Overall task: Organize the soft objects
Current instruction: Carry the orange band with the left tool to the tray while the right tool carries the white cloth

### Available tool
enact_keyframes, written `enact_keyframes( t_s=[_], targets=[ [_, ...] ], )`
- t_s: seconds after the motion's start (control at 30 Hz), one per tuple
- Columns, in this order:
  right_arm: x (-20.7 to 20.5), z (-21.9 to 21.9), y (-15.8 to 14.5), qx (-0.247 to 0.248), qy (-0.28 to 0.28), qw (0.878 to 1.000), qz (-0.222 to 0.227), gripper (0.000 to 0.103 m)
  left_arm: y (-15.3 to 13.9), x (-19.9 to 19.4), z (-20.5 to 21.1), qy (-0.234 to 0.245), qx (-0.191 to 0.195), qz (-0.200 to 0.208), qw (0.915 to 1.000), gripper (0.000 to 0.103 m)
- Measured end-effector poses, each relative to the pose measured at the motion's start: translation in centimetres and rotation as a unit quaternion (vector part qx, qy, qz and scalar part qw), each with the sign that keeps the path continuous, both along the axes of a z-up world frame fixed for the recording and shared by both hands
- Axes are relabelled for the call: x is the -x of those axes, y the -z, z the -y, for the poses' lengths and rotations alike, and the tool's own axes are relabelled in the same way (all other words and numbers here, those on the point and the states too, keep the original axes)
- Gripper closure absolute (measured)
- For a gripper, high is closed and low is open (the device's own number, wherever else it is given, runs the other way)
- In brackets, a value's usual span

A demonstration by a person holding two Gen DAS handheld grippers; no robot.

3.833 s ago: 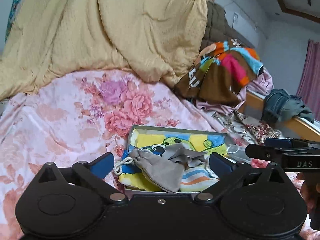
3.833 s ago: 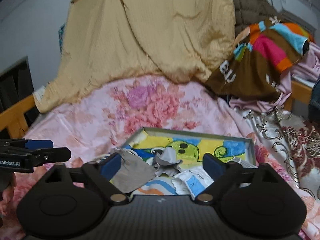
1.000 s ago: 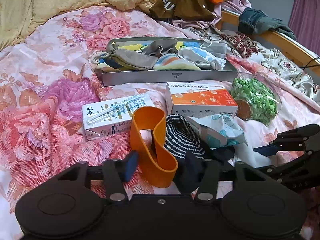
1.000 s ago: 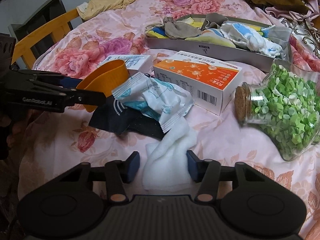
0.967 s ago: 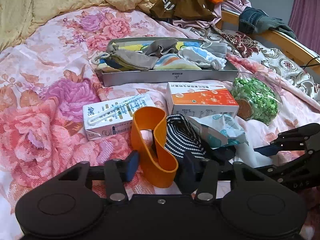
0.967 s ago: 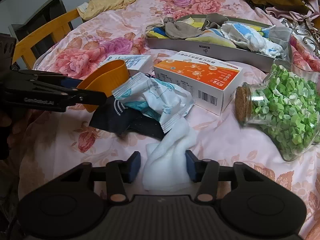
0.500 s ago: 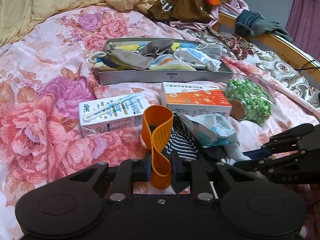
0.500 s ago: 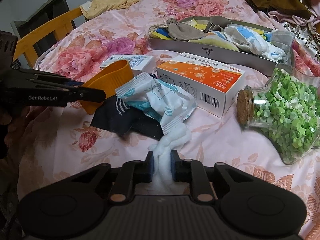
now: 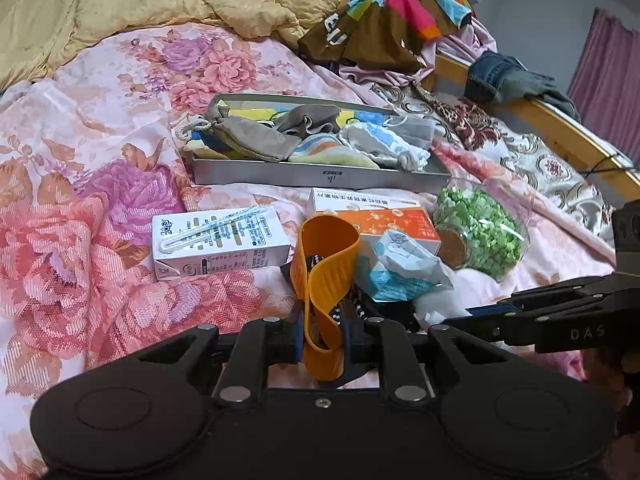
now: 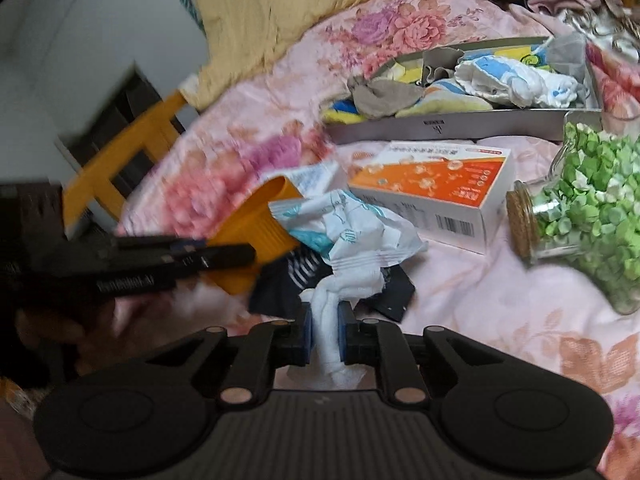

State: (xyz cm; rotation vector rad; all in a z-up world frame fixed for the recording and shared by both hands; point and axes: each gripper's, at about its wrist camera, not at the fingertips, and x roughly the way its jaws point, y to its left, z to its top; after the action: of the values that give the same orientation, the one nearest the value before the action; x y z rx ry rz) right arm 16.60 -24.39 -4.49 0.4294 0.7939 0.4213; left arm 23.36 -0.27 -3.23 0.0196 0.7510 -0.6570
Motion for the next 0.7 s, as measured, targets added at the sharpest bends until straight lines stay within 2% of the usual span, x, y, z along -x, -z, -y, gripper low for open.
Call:
enact_keyframes(
  t_s=[0.2, 0.57, 0.7],
  targets=[
    [-0.1, 0.0, -0.7, -0.053, -0.023, 0.998, 0.028, 0.089, -0.5, -0.2, -0.7, -0.032, 0.009, 0.006, 0.9994, 0.085],
    [-1.2, -1.1, -1.7, -0.045, -0.025, 0.996, 0.077, 0.089, -1.8, -1.6, -1.2, -0.046, 0.025, 0.033, 0.9981, 0.085],
    [-2.2, -1.0, -2.1, -0.037, -0.008, 0.994, 0.100, 0.088, -2.3, -3.2, -1.0, -0.052, 0.035, 0.043, 0.9971, 0.085]
  ],
)
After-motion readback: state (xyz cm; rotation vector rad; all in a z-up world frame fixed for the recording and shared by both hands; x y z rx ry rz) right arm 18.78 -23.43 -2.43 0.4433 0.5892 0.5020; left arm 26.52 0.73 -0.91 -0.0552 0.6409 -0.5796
